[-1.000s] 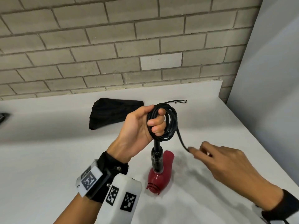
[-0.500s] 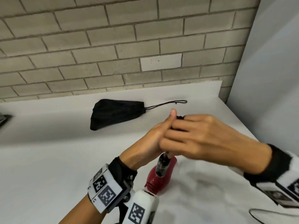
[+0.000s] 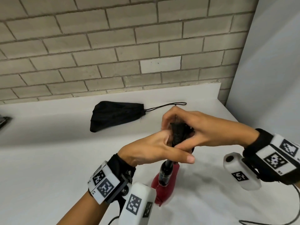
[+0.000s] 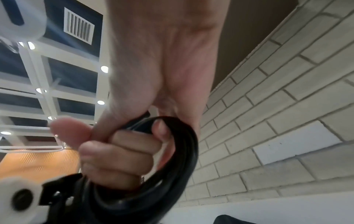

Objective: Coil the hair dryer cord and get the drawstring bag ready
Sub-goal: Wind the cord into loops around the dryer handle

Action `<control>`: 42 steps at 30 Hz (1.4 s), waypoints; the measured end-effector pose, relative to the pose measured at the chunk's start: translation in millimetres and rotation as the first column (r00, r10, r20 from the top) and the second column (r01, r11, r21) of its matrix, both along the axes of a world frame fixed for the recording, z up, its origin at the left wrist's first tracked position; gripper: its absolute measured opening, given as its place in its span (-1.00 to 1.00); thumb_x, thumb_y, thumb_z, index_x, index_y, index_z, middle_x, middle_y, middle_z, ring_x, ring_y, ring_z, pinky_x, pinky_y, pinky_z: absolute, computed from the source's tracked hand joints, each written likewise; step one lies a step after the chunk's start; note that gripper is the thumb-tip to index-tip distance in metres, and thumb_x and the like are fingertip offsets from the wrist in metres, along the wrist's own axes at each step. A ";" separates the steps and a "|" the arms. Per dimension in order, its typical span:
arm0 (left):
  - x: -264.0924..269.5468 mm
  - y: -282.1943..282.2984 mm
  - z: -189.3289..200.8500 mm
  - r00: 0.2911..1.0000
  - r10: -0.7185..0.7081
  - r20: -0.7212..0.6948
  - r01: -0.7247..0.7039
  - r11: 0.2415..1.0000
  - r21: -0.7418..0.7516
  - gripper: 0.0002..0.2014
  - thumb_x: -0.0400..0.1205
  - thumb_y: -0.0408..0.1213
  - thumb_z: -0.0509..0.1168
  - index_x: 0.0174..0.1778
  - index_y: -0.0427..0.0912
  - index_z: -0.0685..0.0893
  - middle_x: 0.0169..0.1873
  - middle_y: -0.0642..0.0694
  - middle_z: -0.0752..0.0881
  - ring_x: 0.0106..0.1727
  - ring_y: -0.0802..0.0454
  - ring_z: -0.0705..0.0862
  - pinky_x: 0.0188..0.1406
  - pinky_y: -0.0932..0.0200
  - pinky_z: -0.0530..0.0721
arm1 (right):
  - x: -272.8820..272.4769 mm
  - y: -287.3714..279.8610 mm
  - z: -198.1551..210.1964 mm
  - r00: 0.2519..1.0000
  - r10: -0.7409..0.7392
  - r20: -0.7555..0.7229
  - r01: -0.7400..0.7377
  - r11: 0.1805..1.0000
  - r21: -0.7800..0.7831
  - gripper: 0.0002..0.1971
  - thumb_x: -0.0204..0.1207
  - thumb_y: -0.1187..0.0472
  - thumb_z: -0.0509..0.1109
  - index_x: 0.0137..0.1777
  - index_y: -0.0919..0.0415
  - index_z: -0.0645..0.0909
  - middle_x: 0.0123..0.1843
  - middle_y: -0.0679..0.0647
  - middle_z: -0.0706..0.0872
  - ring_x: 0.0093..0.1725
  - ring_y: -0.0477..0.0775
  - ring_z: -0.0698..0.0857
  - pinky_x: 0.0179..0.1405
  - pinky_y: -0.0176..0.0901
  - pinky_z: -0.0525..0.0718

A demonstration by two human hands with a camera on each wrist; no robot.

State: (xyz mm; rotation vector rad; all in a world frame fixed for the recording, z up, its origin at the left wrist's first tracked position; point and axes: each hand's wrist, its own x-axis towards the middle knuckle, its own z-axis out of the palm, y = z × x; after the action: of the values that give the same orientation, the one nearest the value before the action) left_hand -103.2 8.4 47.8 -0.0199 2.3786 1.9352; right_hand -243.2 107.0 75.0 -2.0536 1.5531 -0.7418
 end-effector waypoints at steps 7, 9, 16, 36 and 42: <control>2.4 6.9 2.2 0.999 -0.048 -0.016 0.048 0.999 0.009 -0.63 0.54 -0.57 0.35 -0.17 0.11 0.66 -0.41 -0.06 0.30 -0.36 0.11 0.37 -0.23 0.32 0.46 | -8.0 13.5 4.2 0.999 -0.029 -0.013 0.030 0.999 0.012 -0.76 0.59 -0.05 0.19 0.24 -0.17 0.39 -0.31 0.11 0.67 -0.41 -0.05 0.62 -0.38 -0.41 0.55; 2.0 8.0 2.1 0.998 0.008 -0.059 -0.008 1.000 0.000 -0.74 0.57 -0.52 0.34 -0.10 -0.01 0.59 -0.42 -0.02 0.30 -0.41 0.16 0.34 -0.32 0.35 0.43 | -6.5 14.1 0.3 0.996 -0.071 -0.051 0.068 0.995 -0.067 -0.76 0.60 -0.03 0.21 0.24 -0.16 0.41 -0.27 -0.02 0.69 -0.36 -0.07 0.65 -0.33 -0.47 0.54; 7.2 11.5 -12.5 0.960 0.214 -0.180 -0.224 0.974 -0.037 -0.76 0.55 -0.47 0.39 0.06 -0.25 0.50 -0.37 0.00 0.38 -0.28 0.11 0.44 -0.19 0.30 0.53 | -4.6 15.5 -8.5 0.965 -0.262 -0.010 0.248 0.924 -0.293 -0.78 0.60 -0.08 0.25 0.15 -0.04 0.52 0.02 -0.23 0.61 -0.03 -0.02 0.70 -0.05 -0.15 0.68; -5.4 7.8 -39.5 0.806 0.390 -0.445 -0.561 0.742 -0.367 -0.57 0.66 -0.39 0.20 0.42 -0.15 0.24 0.07 -0.06 0.33 -0.09 0.30 0.55 -0.02 0.49 0.46 | -12.1 12.6 -32.5 0.726 -0.514 0.456 0.524 0.844 0.118 -0.72 0.56 -0.05 0.33 0.05 0.12 0.70 -0.12 0.28 0.80 -0.23 0.12 0.78 -0.03 0.29 0.77; -16.2 4.7 -40.5 0.760 0.409 -0.504 -0.623 0.679 -0.388 -0.84 0.64 -0.41 0.23 0.12 -0.25 0.50 0.06 -0.07 0.45 -0.01 0.24 0.51 -0.03 0.47 0.43 | -11.4 22.4 -35.9 0.853 -0.503 0.137 0.478 0.859 0.184 -0.49 0.23 -0.24 0.53 0.13 -0.06 0.55 0.04 -0.01 0.63 0.00 -0.04 0.70 0.11 -0.06 0.70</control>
State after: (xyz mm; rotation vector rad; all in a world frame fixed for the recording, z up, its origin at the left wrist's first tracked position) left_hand -119.4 13.0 7.3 -0.4658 3.4379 1.4184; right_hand -254.6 129.4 39.0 -1.4425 1.9843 -0.9347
